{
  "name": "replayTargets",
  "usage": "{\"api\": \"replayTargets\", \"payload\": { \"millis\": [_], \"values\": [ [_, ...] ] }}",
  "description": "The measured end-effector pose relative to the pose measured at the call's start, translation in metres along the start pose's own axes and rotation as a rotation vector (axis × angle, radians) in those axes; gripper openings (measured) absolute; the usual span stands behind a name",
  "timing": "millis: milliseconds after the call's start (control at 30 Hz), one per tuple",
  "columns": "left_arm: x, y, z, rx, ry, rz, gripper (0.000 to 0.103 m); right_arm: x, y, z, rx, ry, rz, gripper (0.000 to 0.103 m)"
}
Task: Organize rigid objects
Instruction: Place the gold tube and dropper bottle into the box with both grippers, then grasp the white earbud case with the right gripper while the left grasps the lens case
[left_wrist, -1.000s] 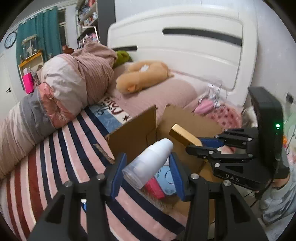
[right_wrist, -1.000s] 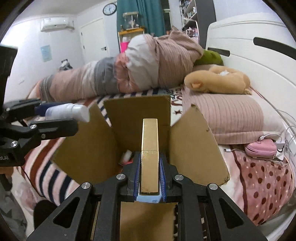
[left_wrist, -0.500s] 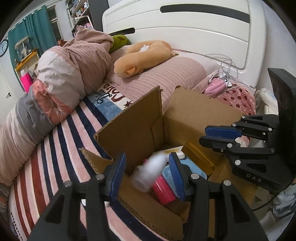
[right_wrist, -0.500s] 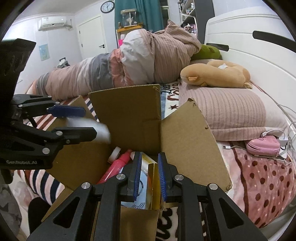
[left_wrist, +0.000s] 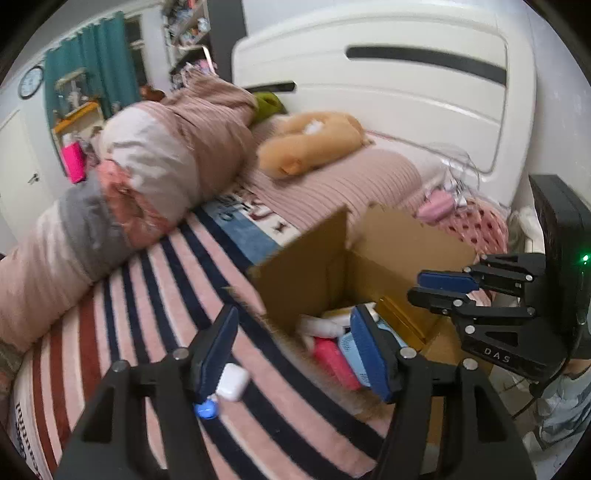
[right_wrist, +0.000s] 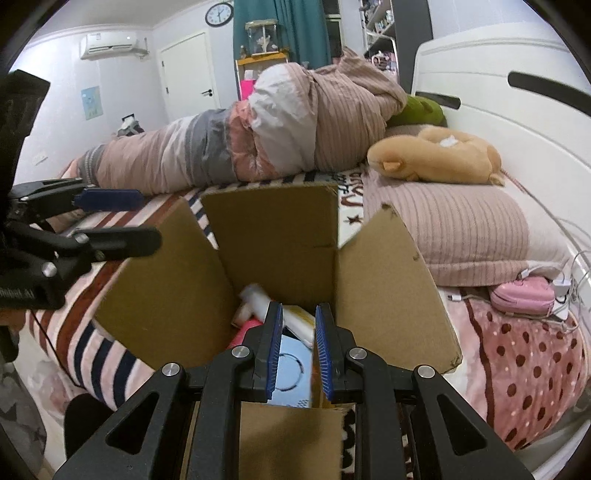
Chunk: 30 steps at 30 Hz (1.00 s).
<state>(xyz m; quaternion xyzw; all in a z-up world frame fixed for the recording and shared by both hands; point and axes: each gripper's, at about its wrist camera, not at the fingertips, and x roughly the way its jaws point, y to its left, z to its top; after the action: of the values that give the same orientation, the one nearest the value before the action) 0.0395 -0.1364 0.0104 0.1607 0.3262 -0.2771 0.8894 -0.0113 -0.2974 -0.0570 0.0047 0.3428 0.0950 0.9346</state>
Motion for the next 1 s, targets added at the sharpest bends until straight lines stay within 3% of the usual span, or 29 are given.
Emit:
{"api": "replayTargets", "payload": {
  "millis": [200, 367, 467, 733, 900, 1000],
  "values": [
    [-0.049, 0.043, -0.027, -0.044, -0.071, 0.082, 0.064, -0.022, 0.036, 0.011, -0.006, -0.078, 0.049, 0.014],
    [-0.070, 0.086, -0.061, -0.114, -0.075, 0.138, 0.064, -0.035, 0.082, 0.023, -0.033, -0.145, 0.123, 0.015],
    [-0.077, 0.115, -0.088, -0.163, -0.065, 0.167, 0.064, -0.033, 0.117, 0.029, -0.072, -0.144, 0.173, 0.021],
    [-0.045, 0.163, -0.151, -0.264, 0.008, 0.129, 0.064, 0.038, 0.192, 0.014, -0.176, 0.019, 0.234, 0.023],
    [-0.004, 0.175, -0.174, -0.299, 0.049, 0.036, 0.064, 0.103, 0.198, -0.003, -0.181, 0.141, 0.167, 0.023],
    [0.023, 0.178, -0.180, -0.315, 0.059, -0.058, 0.064, 0.143, 0.190, -0.015, -0.175, 0.197, 0.099, 0.023]
  ]
}}
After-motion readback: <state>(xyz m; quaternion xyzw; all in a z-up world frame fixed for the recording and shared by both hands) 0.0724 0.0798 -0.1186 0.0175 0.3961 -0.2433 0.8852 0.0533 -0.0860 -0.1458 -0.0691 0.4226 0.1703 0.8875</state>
